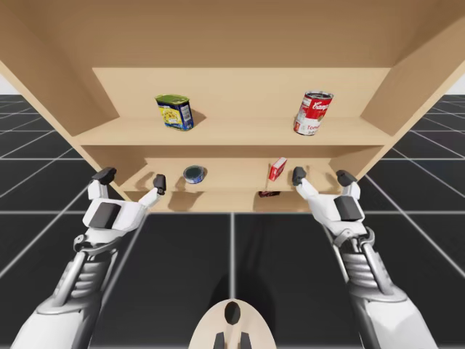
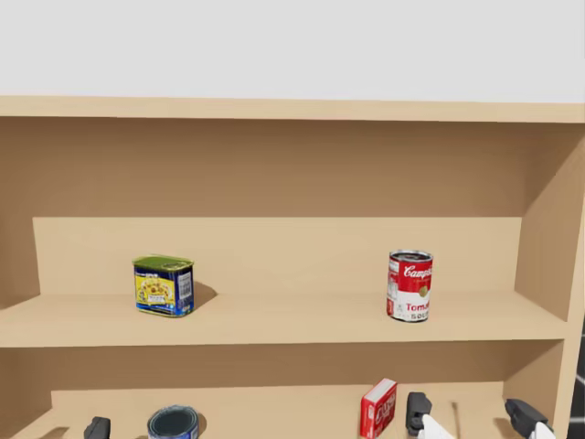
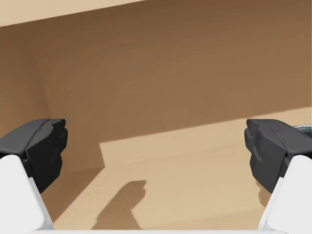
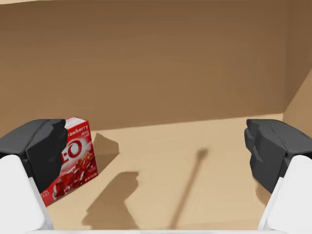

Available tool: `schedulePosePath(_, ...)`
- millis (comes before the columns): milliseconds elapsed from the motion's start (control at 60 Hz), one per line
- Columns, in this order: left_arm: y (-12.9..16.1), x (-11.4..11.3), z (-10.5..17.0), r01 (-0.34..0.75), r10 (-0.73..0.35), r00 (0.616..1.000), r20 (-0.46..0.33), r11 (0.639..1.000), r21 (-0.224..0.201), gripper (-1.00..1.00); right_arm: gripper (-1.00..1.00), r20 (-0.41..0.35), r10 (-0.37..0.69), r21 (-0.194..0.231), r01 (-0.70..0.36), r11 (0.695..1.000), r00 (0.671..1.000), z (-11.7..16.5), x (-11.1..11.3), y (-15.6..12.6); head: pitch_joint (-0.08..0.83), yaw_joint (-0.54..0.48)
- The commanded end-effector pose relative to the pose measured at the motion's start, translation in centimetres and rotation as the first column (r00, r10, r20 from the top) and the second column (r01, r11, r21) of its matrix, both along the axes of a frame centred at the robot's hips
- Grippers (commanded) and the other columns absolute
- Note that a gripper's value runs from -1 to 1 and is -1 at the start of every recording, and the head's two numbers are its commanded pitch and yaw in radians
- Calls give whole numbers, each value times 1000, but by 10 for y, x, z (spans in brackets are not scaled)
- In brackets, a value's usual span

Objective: Look through the shelves, find the red soup can, and take it.

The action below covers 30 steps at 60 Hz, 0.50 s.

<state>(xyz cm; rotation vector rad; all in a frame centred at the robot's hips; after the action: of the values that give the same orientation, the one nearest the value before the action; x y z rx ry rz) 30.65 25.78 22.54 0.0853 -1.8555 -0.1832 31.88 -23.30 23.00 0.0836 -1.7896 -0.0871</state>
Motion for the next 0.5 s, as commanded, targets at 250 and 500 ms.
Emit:
schedulePosePath(250,0,1,-1,-6,6,1000,-4,1000,3,-1000,-1000,-20,37,46,-36,998,999,-3,-4,12,86,-80)
schedulePosePath(500,0,1,-1,-4,4,1000,-4,1000,4,-1000,-1000,-6,32,41,-31,999,999,-3,-3,12,141,-244)
